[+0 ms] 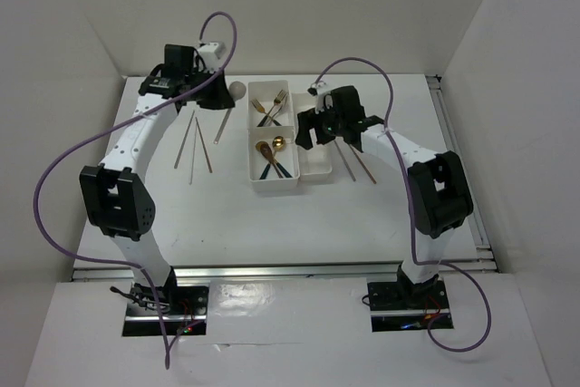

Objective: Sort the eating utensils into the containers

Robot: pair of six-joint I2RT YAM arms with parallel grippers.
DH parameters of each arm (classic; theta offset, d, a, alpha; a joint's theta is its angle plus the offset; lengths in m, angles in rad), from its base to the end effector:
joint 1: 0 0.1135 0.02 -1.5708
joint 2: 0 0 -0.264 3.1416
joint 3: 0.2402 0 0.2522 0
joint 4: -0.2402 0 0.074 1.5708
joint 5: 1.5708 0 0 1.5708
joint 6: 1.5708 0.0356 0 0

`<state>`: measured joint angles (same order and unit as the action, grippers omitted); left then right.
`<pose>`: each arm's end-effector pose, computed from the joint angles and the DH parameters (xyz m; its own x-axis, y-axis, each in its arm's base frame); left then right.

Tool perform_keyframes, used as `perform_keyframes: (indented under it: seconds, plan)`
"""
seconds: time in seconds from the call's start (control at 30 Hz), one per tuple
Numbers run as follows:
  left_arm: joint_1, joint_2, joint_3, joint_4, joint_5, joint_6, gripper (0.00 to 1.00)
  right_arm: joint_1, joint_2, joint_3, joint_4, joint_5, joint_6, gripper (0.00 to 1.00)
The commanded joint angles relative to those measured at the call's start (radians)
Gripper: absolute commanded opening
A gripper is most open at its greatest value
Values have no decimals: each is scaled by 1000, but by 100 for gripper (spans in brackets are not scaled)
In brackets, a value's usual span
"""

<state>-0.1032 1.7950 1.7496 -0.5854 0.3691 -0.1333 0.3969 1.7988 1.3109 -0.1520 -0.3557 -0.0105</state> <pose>0.4092 -0.0553 0.3565 -0.6327 -0.0591 -0.7721 0.3045 0.8978 -0.3182 0.3736 0.1700 0.2447 -0.5442 -0.2387 -0.8043 -0.6257 0.7541 0.1995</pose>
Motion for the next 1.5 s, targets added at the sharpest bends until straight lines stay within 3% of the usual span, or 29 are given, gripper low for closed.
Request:
perform_keyframes:
  seconds: [0.0,0.1,0.5,0.77,1.47]
  plan:
    - [-62,-31,10,13,123,-8,0,-53,-90,-12,22,96,-8,87]
    - [-153,-40,-15,32,123,-8,0,-110,-110,-12,-17,115,-8,87]
    - [-283,9,-117,199,64,26,0,-349,-140,-21,-83,77,21,89]
    - [-302,107,-102,199,53,26,0,-380,-150,-32,-83,58,21,89]
    - [-320,149,-183,269,-7,26,0,-408,-131,-32,-92,12,30,87]
